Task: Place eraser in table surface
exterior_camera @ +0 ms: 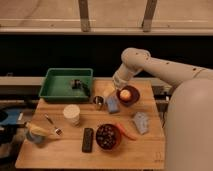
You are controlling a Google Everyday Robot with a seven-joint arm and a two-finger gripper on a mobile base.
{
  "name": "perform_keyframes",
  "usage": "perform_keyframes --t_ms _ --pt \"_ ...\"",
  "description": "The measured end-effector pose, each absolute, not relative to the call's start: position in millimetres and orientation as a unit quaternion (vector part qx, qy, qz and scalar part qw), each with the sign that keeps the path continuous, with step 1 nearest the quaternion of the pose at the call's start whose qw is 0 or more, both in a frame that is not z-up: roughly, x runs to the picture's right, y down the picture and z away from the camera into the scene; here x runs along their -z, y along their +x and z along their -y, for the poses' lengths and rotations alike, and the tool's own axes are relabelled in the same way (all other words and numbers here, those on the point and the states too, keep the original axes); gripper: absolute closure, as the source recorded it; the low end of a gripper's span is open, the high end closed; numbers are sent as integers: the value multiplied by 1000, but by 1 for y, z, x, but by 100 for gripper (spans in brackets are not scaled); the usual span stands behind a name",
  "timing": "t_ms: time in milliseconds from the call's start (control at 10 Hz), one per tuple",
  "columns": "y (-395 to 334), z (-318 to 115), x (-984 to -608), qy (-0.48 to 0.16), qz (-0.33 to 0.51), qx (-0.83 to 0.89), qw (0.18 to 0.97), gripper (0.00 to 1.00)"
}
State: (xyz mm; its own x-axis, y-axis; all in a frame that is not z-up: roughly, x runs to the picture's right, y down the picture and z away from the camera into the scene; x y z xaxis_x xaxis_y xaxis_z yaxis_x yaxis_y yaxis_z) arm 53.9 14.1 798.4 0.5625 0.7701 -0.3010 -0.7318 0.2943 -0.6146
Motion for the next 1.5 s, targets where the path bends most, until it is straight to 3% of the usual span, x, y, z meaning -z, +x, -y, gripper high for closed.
perform_keyframes --t_ms 1500 --pt "-69 -149 -792 -473 -46 -335 814 24"
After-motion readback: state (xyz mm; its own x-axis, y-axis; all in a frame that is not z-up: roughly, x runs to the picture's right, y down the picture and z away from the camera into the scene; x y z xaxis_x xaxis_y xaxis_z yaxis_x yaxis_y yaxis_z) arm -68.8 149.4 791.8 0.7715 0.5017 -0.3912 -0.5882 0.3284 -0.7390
